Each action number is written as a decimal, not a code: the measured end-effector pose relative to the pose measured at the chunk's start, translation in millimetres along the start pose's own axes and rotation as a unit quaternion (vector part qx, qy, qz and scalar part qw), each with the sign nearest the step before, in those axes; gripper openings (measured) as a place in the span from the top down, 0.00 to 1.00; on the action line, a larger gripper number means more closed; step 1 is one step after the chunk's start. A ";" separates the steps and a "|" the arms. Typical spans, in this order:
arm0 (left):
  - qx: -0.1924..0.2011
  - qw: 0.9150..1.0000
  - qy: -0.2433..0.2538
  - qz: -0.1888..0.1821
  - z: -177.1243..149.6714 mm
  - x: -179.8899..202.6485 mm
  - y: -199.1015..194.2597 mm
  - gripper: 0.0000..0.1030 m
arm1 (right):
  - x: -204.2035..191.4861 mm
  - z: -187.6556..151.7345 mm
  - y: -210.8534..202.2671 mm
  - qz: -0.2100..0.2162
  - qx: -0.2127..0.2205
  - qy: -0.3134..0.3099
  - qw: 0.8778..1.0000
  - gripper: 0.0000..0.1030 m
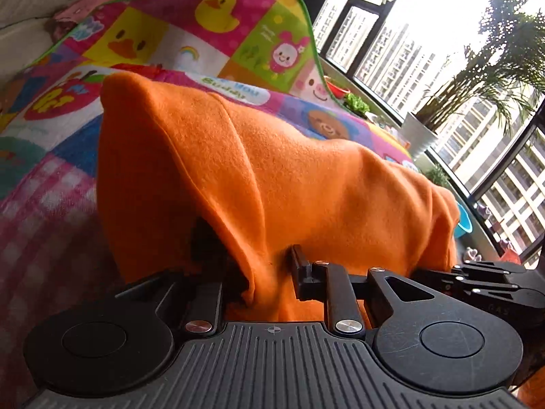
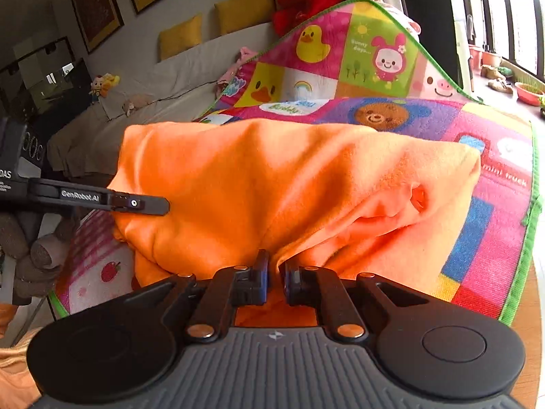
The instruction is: Fold clothes
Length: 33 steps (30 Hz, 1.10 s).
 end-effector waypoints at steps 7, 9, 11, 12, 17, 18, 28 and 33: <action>0.015 0.999 0.027 0.019 -4.6 5.8 -3.5 0.75 | -39.1 9.7 -27.7 -0.022 0.029 -0.130 0.991 0.51; 0.015 0.999 0.025 0.019 -5.7 5.8 -2.9 0.75 | -48.7 1.3 -14.2 -0.006 0.004 -0.149 0.989 0.49; 0.015 0.999 0.023 0.017 -6.0 5.2 -2.5 0.74 | -54.4 -10.2 6.8 -0.003 -0.027 -0.166 0.986 0.49; 0.015 1.000 0.022 0.016 -6.0 4.7 -2.5 0.74 | -55.0 -16.3 17.3 -0.006 -0.041 -0.176 0.984 0.49; 0.014 1.000 0.016 0.012 -4.8 1.8 1.7 0.72 | -44.7 -20.1 50.1 -0.053 -0.052 -0.210 0.975 0.50; 0.014 1.000 0.014 0.012 -2.8 1.2 4.2 0.72 | -41.3 -16.7 54.6 -0.060 -0.050 -0.211 0.974 0.51; 0.014 1.000 -0.004 0.014 39.2 -1.8 46.2 0.67 | 6.4 25.0 92.5 -0.089 -0.033 -0.194 0.976 0.51; 0.009 1.000 -0.003 0.010 34.8 -3.1 49.6 0.67 | 0.3 24.0 61.1 -0.060 -0.019 -0.178 0.982 0.43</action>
Point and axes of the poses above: each gripper's, at about its wrist camera, not at the fingertips, and y roughly the way its jaws point, x to its right, z to its top, the point moved 4 cm from there along y, roughly the way its jaws point, and after that the axes turned 11 degrees about z, right-handed, at the moved point
